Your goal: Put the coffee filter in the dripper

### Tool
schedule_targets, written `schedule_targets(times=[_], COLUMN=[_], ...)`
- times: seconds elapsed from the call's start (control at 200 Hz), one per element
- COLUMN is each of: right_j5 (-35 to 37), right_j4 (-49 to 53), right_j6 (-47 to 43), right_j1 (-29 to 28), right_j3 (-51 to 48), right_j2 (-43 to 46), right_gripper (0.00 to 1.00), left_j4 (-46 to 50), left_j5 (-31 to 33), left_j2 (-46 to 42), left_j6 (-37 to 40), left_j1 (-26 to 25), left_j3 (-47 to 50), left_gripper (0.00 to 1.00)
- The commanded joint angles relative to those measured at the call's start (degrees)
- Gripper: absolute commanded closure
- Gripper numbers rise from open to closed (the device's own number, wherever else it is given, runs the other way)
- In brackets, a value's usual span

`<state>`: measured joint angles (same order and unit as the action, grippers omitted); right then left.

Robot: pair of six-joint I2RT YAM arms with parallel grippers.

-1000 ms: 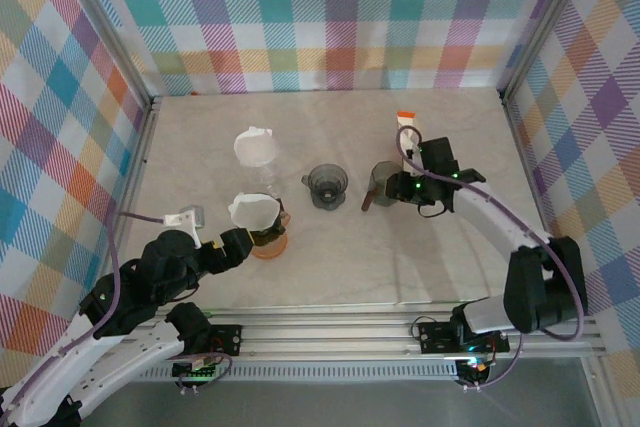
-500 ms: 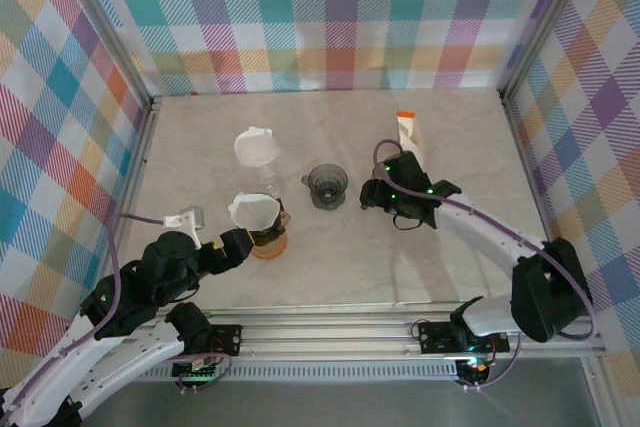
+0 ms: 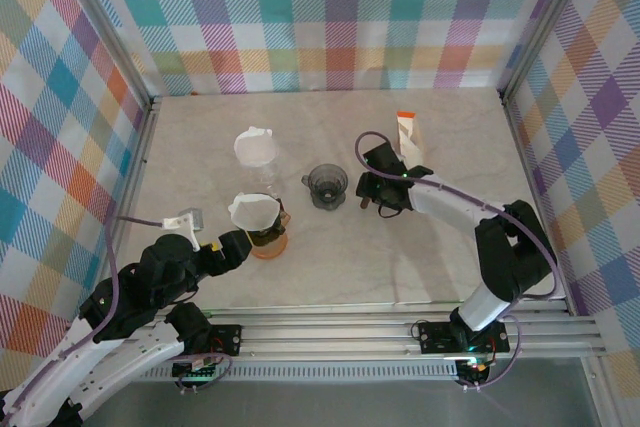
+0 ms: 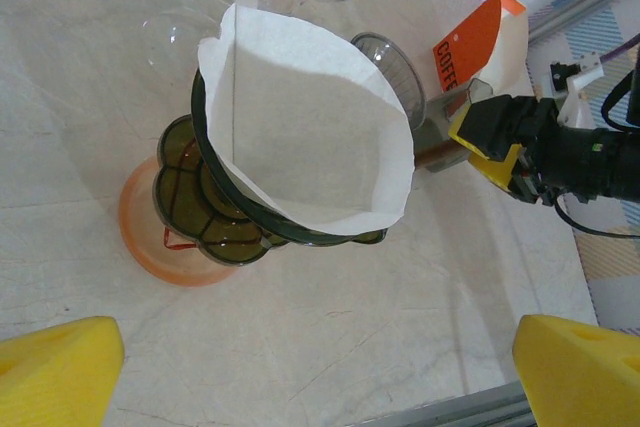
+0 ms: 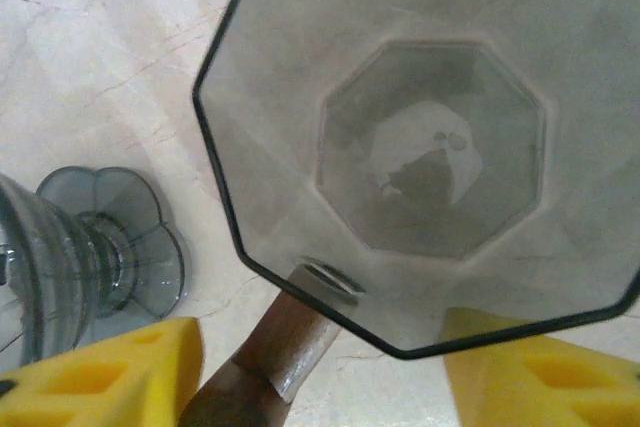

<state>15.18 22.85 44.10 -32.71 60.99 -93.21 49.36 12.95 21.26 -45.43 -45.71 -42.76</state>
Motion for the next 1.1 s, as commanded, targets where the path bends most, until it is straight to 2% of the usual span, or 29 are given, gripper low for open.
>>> schedule_targets(times=[0.0, 0.07, 0.2, 0.39, 0.66, 0.755, 0.875, 1.095], right_j5=[1.3, 1.5, 1.7, 1.5, -2.2, -5.7, -7.3, -7.7], right_j4=[1.5, 1.6, 2.0, 2.9, 8.1, 11.3, 14.3, 14.0], right_j6=[-1.2, -1.8, -3.3, -7.1, -17.8, -21.1, -22.8, -22.2], right_j1=[-0.4, -0.4, -0.3, 0.4, -0.5, -2.0, -7.3, -18.4], right_j3=[1.4, 0.9, -0.3, -2.7, -9.0, -11.3, -14.5, -19.7], right_j2=[-1.2, -0.8, 0.8, 5.2, 19.5, 24.9, 30.3, 36.6], right_gripper=[0.5, 0.61, 0.73, 0.85, 0.9, 0.9, 0.9, 0.9], left_j4=[-1.5, -1.6, -1.6, -1.3, -0.2, 0.2, 0.6, 0.8], left_j5=[-0.2, -0.4, -0.6, -0.5, -0.1, 0.4, 1.2, 1.8], left_j2=[-0.5, -0.4, -0.5, -0.4, -0.9, -1.0, -0.8, -0.2], left_j6=[0.3, 0.2, 0.1, -0.4, -0.3, -0.2, 0.4, 0.9], left_j1=[-0.4, -0.4, -0.4, -0.4, -0.4, -0.4, -0.4, -0.4], left_j3=[0.5, 0.6, 0.6, 0.7, 0.4, 0.0, -1.2, -3.7], left_gripper=[0.0, 0.0, 0.0, 0.0, 0.0, 0.0, 0.0, 0.0])
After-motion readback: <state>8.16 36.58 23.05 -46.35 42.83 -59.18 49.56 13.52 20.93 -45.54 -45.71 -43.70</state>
